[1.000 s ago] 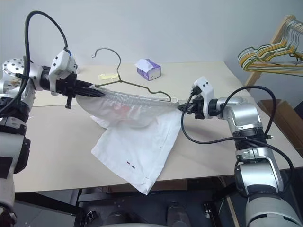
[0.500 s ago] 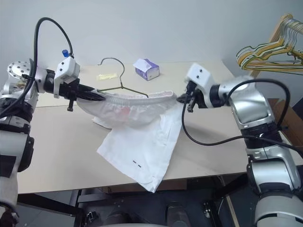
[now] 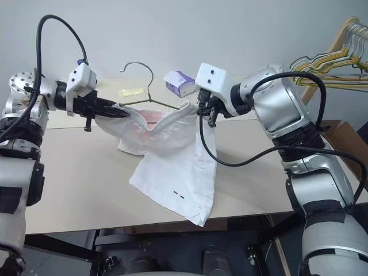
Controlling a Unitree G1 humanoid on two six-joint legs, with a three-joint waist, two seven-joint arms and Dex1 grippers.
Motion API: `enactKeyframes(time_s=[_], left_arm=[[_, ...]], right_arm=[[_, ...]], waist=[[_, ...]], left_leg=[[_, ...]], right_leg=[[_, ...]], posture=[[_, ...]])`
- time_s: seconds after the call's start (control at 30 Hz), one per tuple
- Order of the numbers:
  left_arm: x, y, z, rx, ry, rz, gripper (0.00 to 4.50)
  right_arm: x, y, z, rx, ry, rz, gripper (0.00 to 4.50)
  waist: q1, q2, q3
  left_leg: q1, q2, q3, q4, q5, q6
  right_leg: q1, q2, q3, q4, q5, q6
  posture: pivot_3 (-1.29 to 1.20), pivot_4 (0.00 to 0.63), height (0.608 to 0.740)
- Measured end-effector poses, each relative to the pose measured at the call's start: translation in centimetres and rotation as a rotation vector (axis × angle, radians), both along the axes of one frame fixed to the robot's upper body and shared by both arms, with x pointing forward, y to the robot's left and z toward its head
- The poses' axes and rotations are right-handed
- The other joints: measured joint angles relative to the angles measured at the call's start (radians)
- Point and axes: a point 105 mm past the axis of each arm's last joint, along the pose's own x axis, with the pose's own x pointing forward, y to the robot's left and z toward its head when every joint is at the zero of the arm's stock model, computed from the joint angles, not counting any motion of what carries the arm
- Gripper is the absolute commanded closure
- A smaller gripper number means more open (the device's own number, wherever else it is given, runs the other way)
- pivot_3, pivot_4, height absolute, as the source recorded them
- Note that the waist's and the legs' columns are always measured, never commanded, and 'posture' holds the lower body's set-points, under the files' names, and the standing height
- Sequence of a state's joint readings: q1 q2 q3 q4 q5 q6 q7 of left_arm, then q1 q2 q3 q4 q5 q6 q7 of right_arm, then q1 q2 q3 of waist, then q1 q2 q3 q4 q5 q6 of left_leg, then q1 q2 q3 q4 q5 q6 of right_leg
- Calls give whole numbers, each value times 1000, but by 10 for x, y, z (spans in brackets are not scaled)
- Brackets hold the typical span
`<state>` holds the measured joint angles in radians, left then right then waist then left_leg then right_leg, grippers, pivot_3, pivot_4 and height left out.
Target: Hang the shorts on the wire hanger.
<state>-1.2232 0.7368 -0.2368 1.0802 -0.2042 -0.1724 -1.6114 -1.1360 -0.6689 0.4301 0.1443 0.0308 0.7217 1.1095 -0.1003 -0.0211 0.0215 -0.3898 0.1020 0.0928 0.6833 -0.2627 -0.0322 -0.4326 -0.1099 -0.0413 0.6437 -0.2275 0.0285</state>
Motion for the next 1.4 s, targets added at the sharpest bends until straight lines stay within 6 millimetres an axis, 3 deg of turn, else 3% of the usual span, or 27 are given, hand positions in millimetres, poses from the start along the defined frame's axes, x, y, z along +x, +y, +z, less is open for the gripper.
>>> enactKeyframes(time_s=[0.1,0.13,0.23,0.4,0.6,0.83,1.0,1.1,1.27,1.33,1.4], left_arm=[[0,1,-1,-4,2,4,4499],[0,2,-1,-5,1,6,4499],[0,2,0,-10,-2,8,4499],[0,3,-1,-15,-2,9,4499],[-1,2,0,-29,-4,3,4499],[-2,2,1,-50,-8,1,4499],[-3,1,5,-64,-20,-9,4499],[-3,0,5,-70,-23,-13,4499],[-3,1,3,-69,-18,-12,4499],[-3,3,4,-69,-25,-1,4499],[-3,3,4,-69,-27,-1,4499]], right_arm=[[-1,2,1,-9,-34,30,4449],[-2,3,1,-11,-44,40,4246],[-3,5,4,2,-58,61,3559],[-10,10,6,39,-61,123,1869],[-6,4,-7,62,-8,112,1869],[-4,-3,5,151,-9,98,1869],[-3,9,-2,194,33,125,1869],[-3,17,-7,224,67,141,2422],[-1,19,-10,237,80,149,4199],[-3,21,-10,237,86,172,4488],[-4,22,-10,235,82,179,4489]], waist=[[-1,0,0],[-2,0,0],[-4,0,0],[-11,0,0],[-21,0,0],[-25,0,0],[-28,0,0],[-27,0,0],[-26,0,0],[-27,0,0],[-27,0,0]], left_leg=[[0,0,0,0,0,0],[0,0,0,0,0,0],[0,0,0,0,0,0],[0,0,0,0,0,0],[0,0,0,0,0,0],[0,0,0,0,0,0],[1,0,0,0,0,-1],[0,0,0,0,0,-1],[0,0,0,0,0,-1],[0,0,0,0,0,-1],[0,0,0,0,1,-1]], right_leg=[[-1,0,0,3,0,0],[-1,0,0,3,0,0],[-1,0,0,3,0,0],[-1,0,0,2,0,0],[-1,0,0,3,0,0],[-1,0,0,3,0,0],[-1,0,1,3,0,0],[-1,0,1,3,0,0],[-1,0,1,3,0,0],[-1,0,1,3,0,0],[-1,0,1,3,0,0]], posture=[[-80,0,740],[-82,0,740],[-84,0,740],[-87,0,740],[-83,0,740],[-85,0,740],[-85,0,740],[-84,0,740],[-85,0,740],[-85,0,740],[-86,0,740]])
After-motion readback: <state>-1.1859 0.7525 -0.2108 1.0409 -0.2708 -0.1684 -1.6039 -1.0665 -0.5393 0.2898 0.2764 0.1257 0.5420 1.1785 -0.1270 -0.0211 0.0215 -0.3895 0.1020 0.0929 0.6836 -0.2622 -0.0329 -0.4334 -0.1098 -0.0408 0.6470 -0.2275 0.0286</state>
